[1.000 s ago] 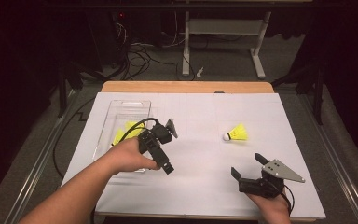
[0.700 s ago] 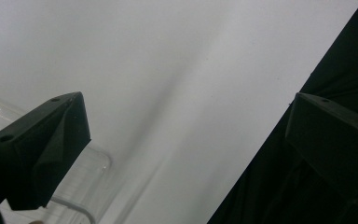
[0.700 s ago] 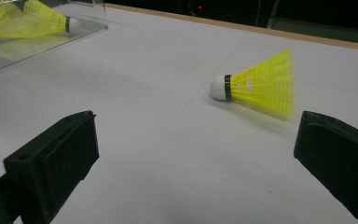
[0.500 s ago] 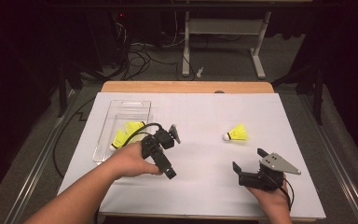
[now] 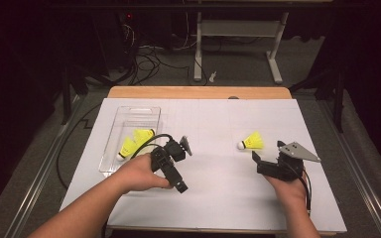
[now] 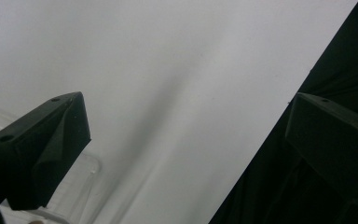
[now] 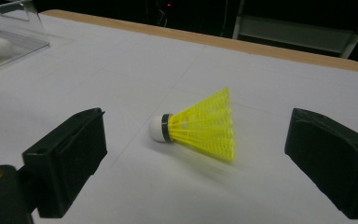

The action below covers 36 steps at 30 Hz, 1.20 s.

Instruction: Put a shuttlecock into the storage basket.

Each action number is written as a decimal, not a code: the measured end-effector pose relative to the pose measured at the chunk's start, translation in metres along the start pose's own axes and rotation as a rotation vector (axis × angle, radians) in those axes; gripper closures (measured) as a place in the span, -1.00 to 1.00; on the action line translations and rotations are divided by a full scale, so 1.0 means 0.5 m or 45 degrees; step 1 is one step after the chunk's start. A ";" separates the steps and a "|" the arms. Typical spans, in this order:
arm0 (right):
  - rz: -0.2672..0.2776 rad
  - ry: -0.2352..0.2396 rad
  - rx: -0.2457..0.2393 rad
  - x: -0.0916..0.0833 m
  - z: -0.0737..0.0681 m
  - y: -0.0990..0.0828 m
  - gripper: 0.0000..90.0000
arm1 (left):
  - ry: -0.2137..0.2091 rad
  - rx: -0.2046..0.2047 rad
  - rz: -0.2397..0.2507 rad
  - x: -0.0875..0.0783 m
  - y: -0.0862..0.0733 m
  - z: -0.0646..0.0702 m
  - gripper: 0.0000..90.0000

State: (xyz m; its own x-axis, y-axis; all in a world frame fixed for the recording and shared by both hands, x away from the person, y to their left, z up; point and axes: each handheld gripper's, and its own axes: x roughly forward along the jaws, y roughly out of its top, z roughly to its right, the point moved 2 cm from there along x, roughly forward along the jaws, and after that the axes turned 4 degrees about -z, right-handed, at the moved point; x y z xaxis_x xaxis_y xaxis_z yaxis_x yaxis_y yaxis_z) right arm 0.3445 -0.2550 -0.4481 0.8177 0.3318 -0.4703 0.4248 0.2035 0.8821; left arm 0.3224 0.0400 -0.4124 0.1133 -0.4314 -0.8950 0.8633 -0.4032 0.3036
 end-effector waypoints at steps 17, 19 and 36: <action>-0.044 0.017 0.080 0.077 0.032 0.037 -0.20 | -0.023 0.017 -0.002 -0.001 -0.014 -0.003 -0.98; -0.055 0.011 0.082 0.083 0.038 0.036 -0.12 | -0.027 0.016 0.000 0.000 -0.015 -0.002 -0.98; -0.133 0.056 0.116 0.121 0.048 0.018 0.34 | -0.032 0.023 -0.014 0.009 -0.021 -0.005 -0.97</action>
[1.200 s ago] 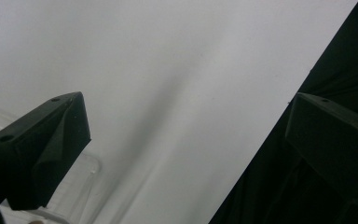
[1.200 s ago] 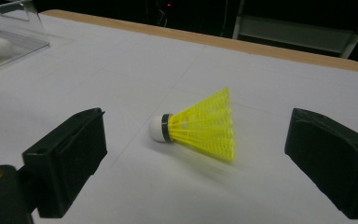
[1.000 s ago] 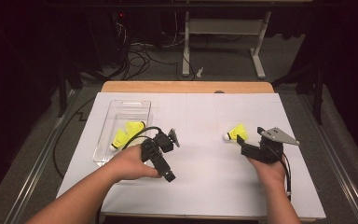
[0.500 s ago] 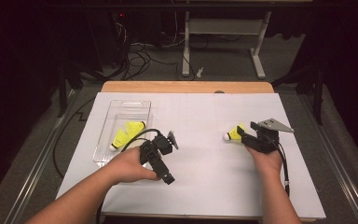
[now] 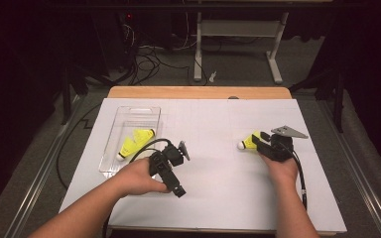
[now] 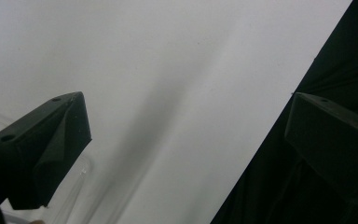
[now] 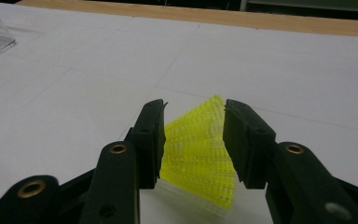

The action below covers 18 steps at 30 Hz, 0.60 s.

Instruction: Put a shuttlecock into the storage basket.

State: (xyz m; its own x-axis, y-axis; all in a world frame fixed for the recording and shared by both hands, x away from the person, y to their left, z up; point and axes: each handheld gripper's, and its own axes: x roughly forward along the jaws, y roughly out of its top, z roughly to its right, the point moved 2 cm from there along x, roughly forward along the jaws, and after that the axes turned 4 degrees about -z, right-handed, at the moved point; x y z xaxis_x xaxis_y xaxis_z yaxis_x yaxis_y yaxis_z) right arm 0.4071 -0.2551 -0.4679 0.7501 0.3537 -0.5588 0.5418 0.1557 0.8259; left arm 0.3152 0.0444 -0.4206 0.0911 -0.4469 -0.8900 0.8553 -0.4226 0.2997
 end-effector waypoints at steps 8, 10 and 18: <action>-0.015 0.019 0.011 0.003 -0.007 -0.006 0.55 | 0.003 0.005 -0.002 0.001 -0.002 0.003 -0.97; -0.010 0.021 0.011 0.002 -0.008 -0.006 0.61 | 0.000 0.000 0.003 0.001 -0.002 0.003 -0.97; 0.013 0.071 0.017 -0.009 -0.012 -0.008 0.92 | -0.007 -0.010 0.005 0.003 -0.003 0.000 -0.97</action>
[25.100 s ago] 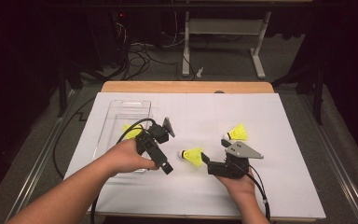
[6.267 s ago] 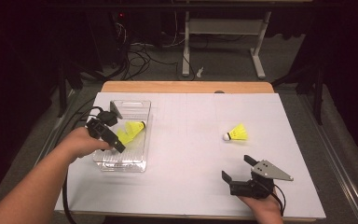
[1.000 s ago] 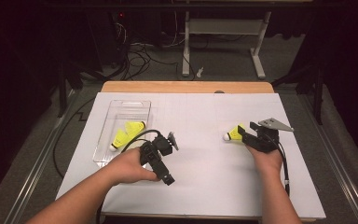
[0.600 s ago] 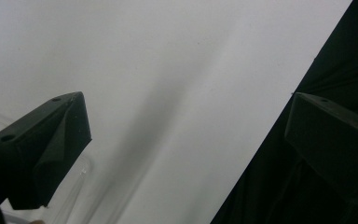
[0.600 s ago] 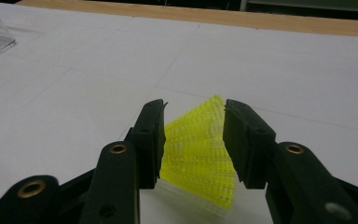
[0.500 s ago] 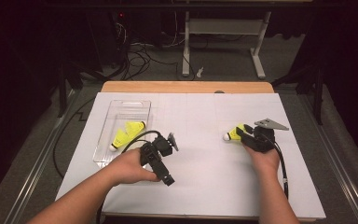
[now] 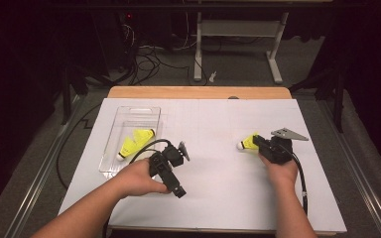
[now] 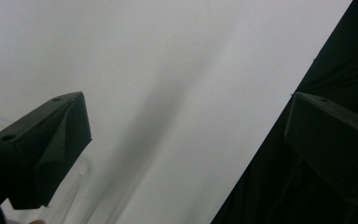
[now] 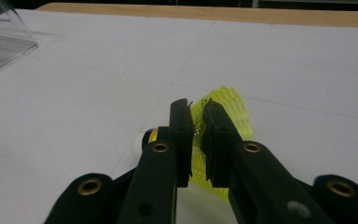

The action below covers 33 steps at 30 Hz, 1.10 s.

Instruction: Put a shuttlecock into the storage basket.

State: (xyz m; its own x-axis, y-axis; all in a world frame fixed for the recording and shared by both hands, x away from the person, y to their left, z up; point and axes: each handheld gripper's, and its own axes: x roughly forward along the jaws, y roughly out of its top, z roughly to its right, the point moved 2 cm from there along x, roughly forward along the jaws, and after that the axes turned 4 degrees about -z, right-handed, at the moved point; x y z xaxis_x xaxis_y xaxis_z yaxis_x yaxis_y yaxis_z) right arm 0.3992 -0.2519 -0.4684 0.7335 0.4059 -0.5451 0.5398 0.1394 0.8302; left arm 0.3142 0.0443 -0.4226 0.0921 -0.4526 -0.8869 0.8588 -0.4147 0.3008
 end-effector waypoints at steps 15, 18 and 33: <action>0.069 0.073 -0.019 -0.028 -0.039 0.004 1.00 | 0.001 -0.014 -0.002 0.004 -0.001 0.002 -0.96; 0.084 0.070 -0.021 -0.041 -0.043 0.005 1.00 | -0.003 -0.019 0.013 0.003 -0.001 0.003 -0.96; 0.137 0.098 -0.019 -0.106 -0.074 -0.015 1.00 | -0.006 -0.002 0.034 0.002 -0.003 0.005 -0.96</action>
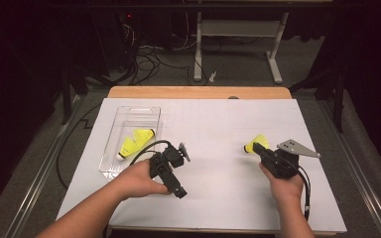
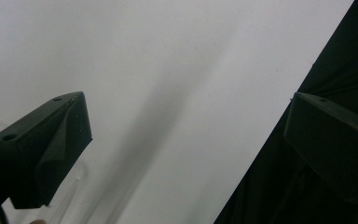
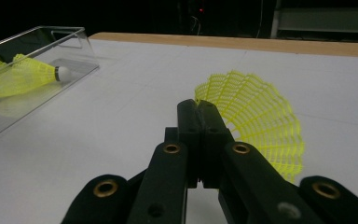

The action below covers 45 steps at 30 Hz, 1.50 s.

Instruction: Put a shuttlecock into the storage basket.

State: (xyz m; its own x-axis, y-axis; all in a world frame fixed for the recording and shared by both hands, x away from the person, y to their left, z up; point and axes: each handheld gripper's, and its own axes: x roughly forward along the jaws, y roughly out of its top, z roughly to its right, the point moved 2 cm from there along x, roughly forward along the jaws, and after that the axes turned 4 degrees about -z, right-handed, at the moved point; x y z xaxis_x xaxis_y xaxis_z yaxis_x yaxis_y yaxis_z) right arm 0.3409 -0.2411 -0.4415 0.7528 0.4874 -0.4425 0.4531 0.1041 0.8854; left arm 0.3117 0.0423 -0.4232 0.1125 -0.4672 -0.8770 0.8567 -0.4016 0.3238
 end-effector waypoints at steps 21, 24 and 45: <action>0.054 0.132 -0.021 -0.039 -0.098 -0.037 1.00 | 0.002 0.021 0.025 0.002 -0.008 0.005 -0.96; 0.072 0.158 -0.017 -0.045 -0.107 -0.045 1.00 | 0.003 0.022 0.024 0.003 -0.008 0.007 -0.96; 0.037 0.219 -0.037 -0.050 -0.120 -0.080 1.00 | -0.007 0.038 0.035 0.010 -0.012 0.013 -0.94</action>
State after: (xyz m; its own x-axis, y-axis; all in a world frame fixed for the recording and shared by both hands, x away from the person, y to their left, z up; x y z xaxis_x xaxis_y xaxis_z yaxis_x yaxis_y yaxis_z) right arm 0.2752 -0.2055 -0.4570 0.6711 0.6316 -0.3882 0.4166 0.1118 0.9022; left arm 0.3039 0.0374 -0.4271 0.1333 -0.4826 -0.8656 0.8377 -0.4118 0.3586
